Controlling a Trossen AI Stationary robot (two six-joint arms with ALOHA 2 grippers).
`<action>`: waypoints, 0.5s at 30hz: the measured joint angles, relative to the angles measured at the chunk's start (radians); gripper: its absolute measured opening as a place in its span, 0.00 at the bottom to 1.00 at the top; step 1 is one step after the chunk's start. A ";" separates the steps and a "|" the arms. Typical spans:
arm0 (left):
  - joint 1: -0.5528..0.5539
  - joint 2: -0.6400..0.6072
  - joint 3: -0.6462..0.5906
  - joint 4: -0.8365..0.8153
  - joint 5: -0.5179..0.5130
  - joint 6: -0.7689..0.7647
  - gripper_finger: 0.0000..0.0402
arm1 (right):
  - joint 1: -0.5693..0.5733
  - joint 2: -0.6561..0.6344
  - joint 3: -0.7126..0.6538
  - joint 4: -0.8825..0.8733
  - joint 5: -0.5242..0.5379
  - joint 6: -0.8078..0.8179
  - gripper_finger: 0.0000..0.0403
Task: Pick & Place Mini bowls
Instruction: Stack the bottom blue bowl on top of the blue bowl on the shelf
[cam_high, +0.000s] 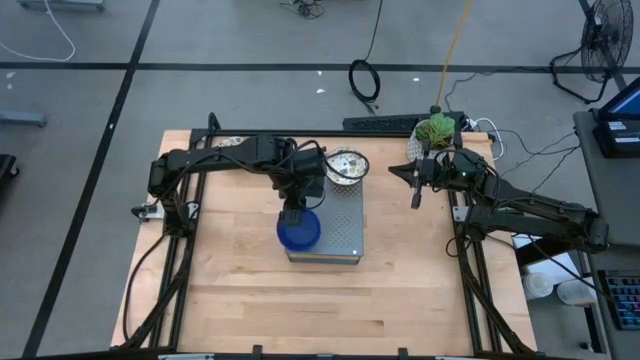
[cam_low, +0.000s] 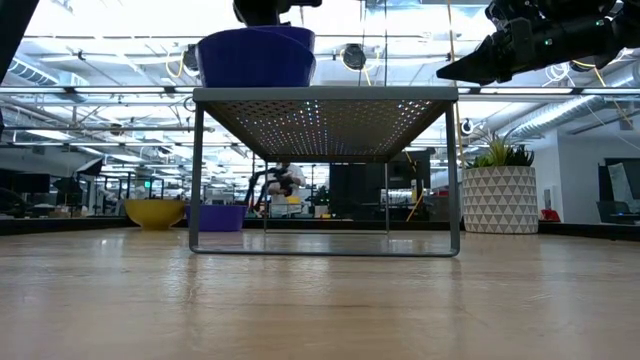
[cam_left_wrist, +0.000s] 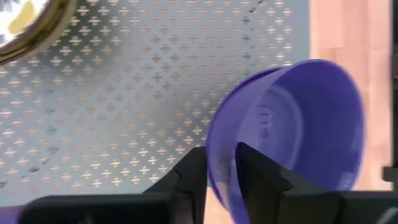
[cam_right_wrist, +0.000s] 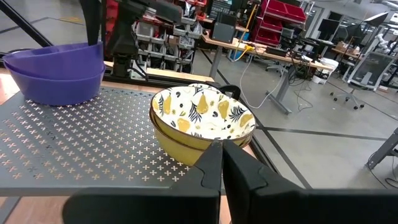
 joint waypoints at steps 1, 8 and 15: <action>0.000 0.000 0.000 0.000 -0.011 0.000 0.23 | 0.000 0.000 0.000 0.000 0.000 0.000 0.00; 0.000 0.000 0.000 0.005 -0.026 0.000 0.33 | 0.000 0.000 0.000 0.000 0.000 0.000 0.00; 0.003 -0.024 0.000 0.015 -0.028 -0.003 0.40 | 0.000 0.000 0.000 0.000 0.000 0.000 0.00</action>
